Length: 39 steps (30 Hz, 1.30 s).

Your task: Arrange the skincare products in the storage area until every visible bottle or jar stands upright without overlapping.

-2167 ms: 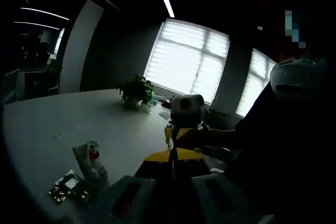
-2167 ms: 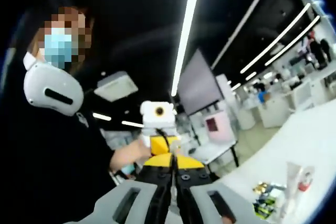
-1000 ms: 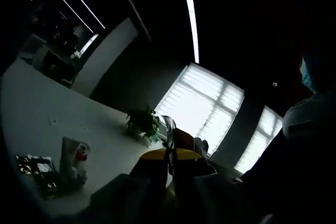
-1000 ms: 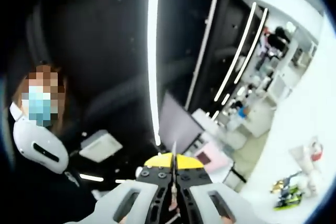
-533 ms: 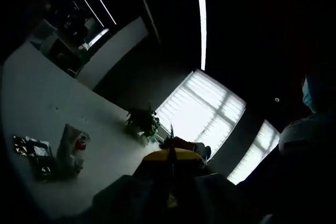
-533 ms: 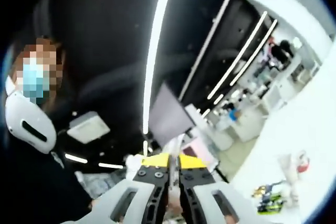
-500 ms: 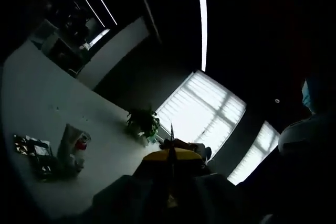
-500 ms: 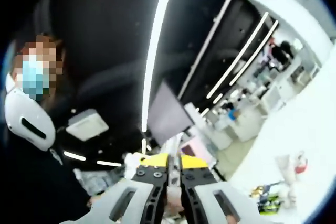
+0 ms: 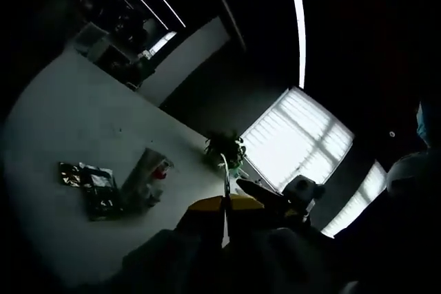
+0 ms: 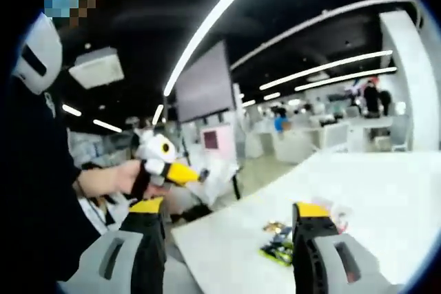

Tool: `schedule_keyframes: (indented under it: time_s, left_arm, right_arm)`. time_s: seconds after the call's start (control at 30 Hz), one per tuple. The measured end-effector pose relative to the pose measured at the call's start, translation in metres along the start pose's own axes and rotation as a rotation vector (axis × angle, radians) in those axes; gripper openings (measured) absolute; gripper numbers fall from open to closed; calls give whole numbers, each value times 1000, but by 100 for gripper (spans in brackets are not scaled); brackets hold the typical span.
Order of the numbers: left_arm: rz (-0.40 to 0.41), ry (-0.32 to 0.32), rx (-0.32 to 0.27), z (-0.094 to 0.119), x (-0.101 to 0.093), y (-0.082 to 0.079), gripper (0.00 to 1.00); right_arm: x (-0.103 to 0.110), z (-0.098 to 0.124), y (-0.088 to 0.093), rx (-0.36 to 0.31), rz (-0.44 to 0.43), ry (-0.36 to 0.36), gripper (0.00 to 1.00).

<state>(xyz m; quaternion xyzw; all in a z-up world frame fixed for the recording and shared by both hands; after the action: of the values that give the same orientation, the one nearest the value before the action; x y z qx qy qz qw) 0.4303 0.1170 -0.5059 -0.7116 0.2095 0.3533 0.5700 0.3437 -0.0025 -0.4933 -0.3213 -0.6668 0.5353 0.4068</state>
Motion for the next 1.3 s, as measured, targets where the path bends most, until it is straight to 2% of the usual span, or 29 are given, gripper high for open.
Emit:
schedule_keyframes:
  time_s: [0.23, 0.27, 0.33, 0.4, 0.5, 0.6, 0.7, 0.83, 0.9, 1.0, 1.07, 1.13, 1.23, 1.3]
  left_arm:
    - [2, -74, 45, 10, 26, 9, 0]
    - [-7, -95, 61, 11, 30, 11, 0]
    - [-85, -154, 117, 16, 44, 19, 0]
    - [-98, -189, 155, 18, 53, 26, 0]
    - [-48, -190, 137, 19, 60, 29, 0]
    - [-24, -218, 130, 21, 69, 29, 0]
    - [-10, -247, 138, 23, 78, 32, 0]
    - [-48, -259, 169, 21, 91, 36, 0]
    - [-47, -284, 182, 19, 102, 37, 0]
    - [-48, -278, 189, 15, 111, 34, 0]
    - [30, -258, 162, 10, 112, 32, 0]
    - [45, -267, 149, 8, 120, 31, 0]
    - [39, -297, 174, 7, 136, 32, 0]
    - [63, -310, 168, 6, 146, 32, 0]
  right_arm:
    - [-12, 5, 17, 61, 0, 42, 90]
    - [-13, 5, 19, 70, 3, 45, 91]
    - [-15, 8, 25, 93, 26, 43, 94]
    - [-17, 9, 29, 105, 36, 45, 97]
    - [-21, 12, 37, 126, 25, 63, 99]
    - [-22, 15, 41, 134, 21, 66, 99]
    - [-31, 21, 47, 171, 69, 101, 99]
    - [-37, 27, 47, 161, 55, 124, 99]
    - [-41, 30, 48, 157, 48, 139, 99]
    - [-48, 35, 51, 174, 43, 167, 99]
    - [-50, 37, 52, 177, 31, 173, 99]
    - [-53, 38, 53, 175, 33, 183, 99]
    - [-57, 37, 57, 178, 28, 196, 99]
    - [-59, 36, 61, 189, 23, 199, 99]
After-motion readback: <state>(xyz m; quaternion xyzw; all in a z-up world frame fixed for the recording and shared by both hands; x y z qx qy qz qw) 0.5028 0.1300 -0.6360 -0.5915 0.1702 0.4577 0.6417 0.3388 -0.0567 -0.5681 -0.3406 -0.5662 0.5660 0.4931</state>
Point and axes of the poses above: the point that each gripper's makers call its tool centre point, and the gripper's own axes: z roughly backward along the fingers, x roughly to its left, y roughly out of its underside, the point moved 2 cm from there along z, roughly backward along the fingers, and after that the axes turned 13 degrees about -x, right-handed, at the moved point
